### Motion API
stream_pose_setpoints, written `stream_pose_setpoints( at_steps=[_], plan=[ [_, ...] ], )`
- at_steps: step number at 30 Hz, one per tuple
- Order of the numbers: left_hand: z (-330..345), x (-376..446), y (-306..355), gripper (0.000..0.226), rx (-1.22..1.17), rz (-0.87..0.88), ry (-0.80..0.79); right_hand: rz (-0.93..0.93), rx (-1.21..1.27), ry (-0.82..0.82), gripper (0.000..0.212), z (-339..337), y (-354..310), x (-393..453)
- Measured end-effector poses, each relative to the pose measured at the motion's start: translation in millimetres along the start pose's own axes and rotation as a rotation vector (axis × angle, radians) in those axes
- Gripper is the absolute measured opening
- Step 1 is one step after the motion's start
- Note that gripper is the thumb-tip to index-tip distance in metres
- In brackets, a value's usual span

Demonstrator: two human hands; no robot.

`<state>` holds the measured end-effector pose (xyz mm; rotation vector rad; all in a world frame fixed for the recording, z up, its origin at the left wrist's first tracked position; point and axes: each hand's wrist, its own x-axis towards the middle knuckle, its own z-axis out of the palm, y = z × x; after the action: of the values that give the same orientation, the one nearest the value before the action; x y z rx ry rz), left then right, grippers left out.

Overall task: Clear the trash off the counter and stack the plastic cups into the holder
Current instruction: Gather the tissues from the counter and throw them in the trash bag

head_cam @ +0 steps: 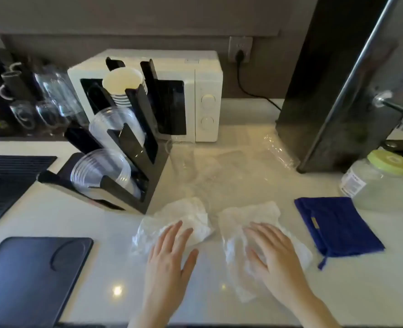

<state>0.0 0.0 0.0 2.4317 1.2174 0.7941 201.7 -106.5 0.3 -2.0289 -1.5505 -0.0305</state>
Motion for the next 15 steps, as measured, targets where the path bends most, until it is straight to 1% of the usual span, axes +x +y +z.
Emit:
stream_pose_setpoints(
  at_steps=[1, 3, 4, 6, 9, 13, 15],
  plan=[
    [3, 3, -2, 0.049, 0.011, -0.043, -0.056, 0.006, -0.045, -0.012, 0.041, 2, 7, -1],
    [9, 7, -4, 0.059, 0.069, -0.066, -0.143, 0.039, -0.121, -0.076, 0.045, 5, 15, -4],
    [10, 12, -6, 0.062, 0.068, -0.092, -0.192, 0.075, -0.112, -0.126, 0.047, 4, 17, -6],
    [19, 10, -9, 0.057, 0.109, -0.136, -0.258, 0.107, -0.089, -0.192, 0.048, 9, 20, -13],
    [25, 5, -8, 0.045, 0.116, -0.210, -0.238, 0.124, -0.048, -0.189, 0.043, 12, 22, -17],
    [22, -2, -4, 0.034, 0.105, -0.229, -0.169, 0.089, 0.011, -0.078, 0.028, 13, 22, -19],
    [16, -5, -1, 0.028, 0.066, -0.246, -0.124, 0.085, 0.039, -0.045, 0.025, 13, 21, -16]
  ],
)
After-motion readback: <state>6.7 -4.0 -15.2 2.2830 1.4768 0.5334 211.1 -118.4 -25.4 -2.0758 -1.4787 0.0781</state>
